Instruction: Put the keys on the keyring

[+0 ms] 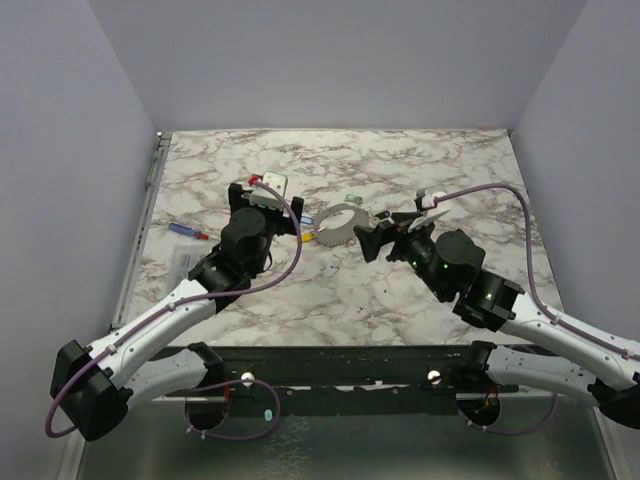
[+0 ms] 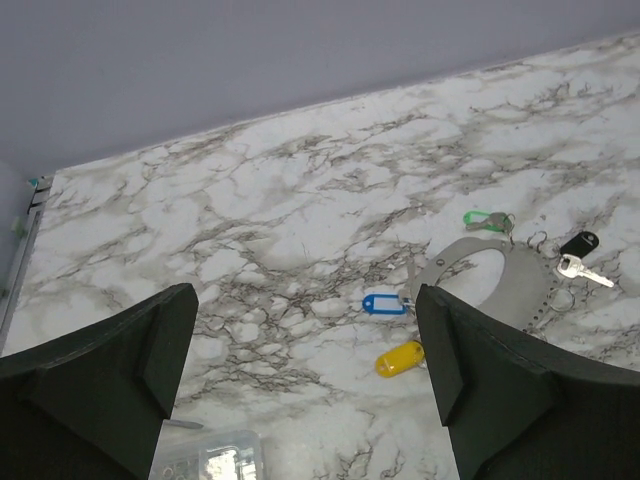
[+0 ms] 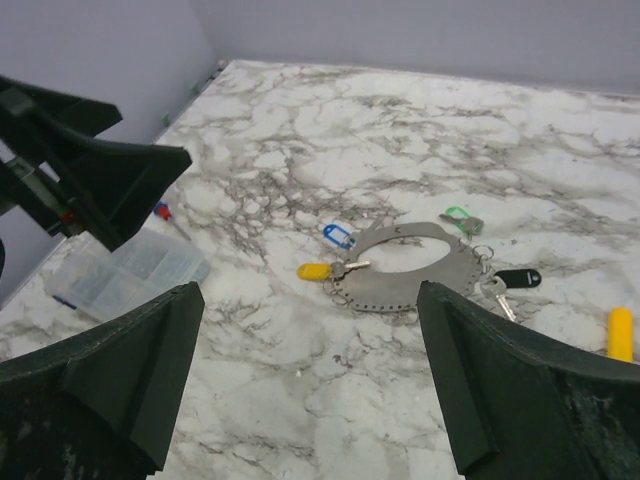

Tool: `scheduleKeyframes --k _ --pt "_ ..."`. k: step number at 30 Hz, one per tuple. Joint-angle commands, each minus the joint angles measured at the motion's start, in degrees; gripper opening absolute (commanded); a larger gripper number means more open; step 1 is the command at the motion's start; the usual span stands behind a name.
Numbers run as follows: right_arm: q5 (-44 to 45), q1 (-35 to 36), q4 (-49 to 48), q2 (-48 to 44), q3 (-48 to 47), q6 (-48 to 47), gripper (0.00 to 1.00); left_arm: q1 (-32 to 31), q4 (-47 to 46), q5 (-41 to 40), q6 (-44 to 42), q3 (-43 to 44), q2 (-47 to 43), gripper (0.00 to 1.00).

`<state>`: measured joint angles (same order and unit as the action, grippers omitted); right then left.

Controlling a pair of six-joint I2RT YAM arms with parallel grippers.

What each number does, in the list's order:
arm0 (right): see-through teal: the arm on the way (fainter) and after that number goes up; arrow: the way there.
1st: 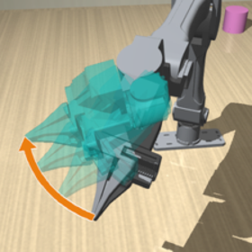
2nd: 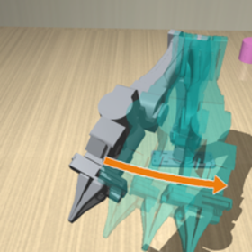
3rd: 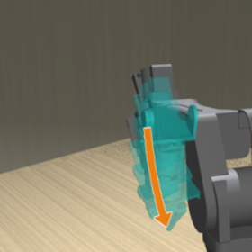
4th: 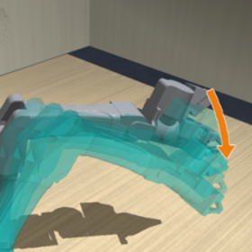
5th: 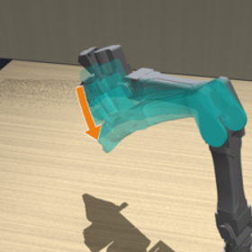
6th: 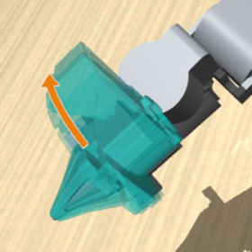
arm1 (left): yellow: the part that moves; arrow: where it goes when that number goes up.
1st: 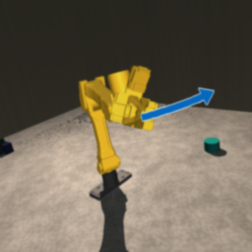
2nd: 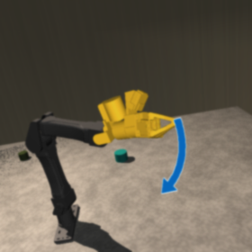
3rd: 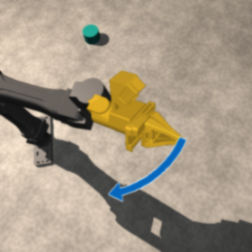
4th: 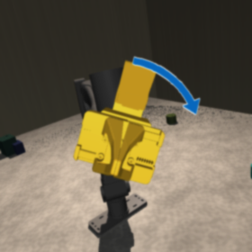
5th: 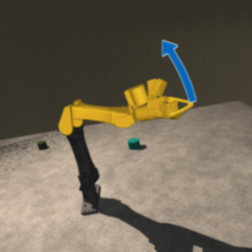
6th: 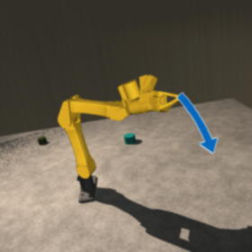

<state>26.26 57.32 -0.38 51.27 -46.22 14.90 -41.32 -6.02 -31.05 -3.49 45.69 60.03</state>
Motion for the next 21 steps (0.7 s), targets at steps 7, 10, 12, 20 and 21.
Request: scheduleKeyframes --k 7,10,12,20,21 --pt "15.53 0.25 -1.26 -2.50 -11.21 -18.78 1.00 0.28 -7.84 -2.43 -3.11 -5.28 -10.06 0.99" --pt "18.02 0.25 -6.00 -1.56 -11.93 -27.74 1.00 0.28 -9.52 -3.64 -4.02 -6.65 -11.78 0.99" --pt "20.96 0.25 -11.38 -0.69 -10.74 -35.59 1.00 0.28 -10.53 -4.44 -4.60 -7.42 -12.48 0.99" --pt "30.29 0.25 -48.41 5.60 1.29 -65.89 1.00 0.28 -10.95 -6.12 -5.28 -7.77 -13.10 0.99" --pt "30.55 0.25 -49.21 6.00 1.87 -66.38 1.00 0.28 -10.99 -5.94 -5.38 -7.77 -13.14 0.99"
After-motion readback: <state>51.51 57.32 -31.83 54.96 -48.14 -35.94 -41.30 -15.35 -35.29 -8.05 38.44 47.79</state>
